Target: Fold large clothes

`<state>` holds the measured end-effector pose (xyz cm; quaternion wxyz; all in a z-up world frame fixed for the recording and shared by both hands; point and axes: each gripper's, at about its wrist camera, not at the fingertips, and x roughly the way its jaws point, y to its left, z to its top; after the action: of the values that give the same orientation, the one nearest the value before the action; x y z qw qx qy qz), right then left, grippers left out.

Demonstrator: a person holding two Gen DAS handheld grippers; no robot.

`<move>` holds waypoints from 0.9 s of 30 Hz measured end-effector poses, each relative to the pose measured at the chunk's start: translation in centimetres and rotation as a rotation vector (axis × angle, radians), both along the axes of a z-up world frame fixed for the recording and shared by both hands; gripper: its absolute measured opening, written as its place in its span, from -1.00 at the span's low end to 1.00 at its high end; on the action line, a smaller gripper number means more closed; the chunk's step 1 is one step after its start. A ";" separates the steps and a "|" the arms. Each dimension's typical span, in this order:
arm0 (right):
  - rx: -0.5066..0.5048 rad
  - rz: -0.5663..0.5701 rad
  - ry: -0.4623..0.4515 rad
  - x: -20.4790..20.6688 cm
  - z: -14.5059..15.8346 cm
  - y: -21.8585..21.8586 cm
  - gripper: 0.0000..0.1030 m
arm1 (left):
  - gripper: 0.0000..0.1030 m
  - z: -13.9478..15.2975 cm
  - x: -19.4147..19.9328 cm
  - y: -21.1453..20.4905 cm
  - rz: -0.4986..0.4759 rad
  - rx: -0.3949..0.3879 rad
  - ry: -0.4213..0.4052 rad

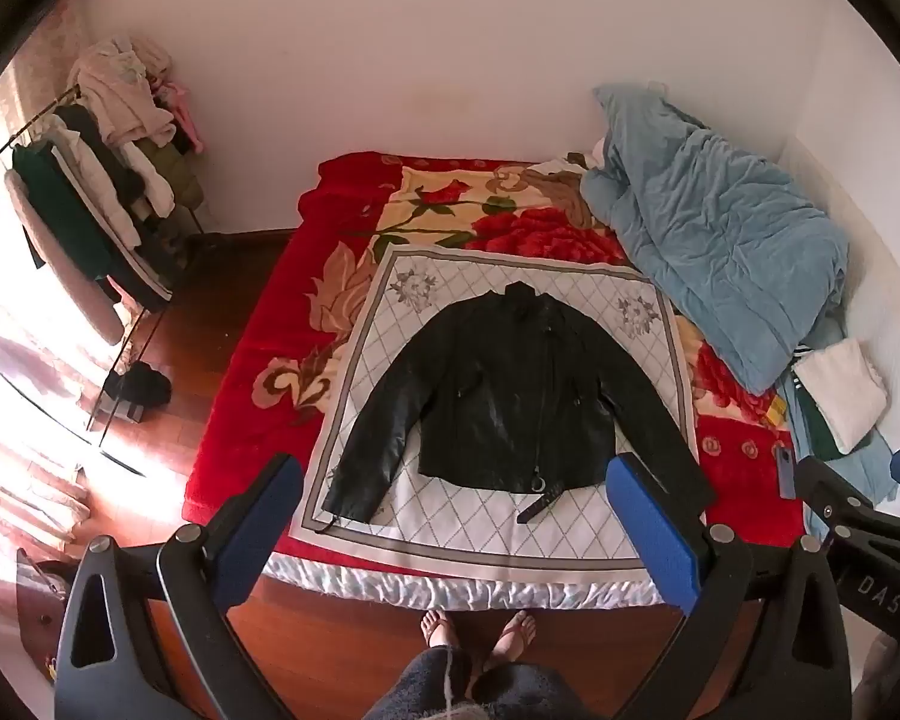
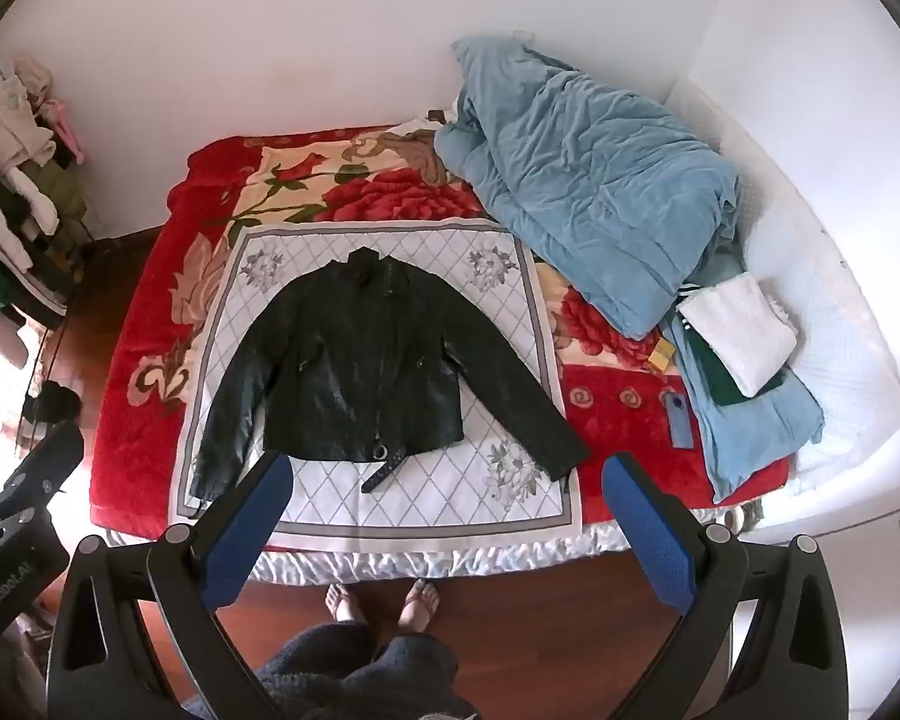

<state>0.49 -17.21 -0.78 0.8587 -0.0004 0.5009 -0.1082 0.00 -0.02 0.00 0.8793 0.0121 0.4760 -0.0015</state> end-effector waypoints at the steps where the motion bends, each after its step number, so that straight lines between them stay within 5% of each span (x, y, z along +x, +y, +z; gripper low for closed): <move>1: 0.003 -0.001 -0.003 0.0 0.0 0.0 1.00 | 1.00 0.0 0.0 0.0 0.000 -0.001 0.002; 27: -0.004 0.009 -0.007 -0.1 1.1 0.4 1.00 | 1.00 0.0 0.0 0.0 0.001 -0.008 -0.006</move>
<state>0.38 -16.79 0.29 0.8610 -0.0040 0.4976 -0.1055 -0.01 0.02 0.00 0.8807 0.0082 0.4735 -0.0029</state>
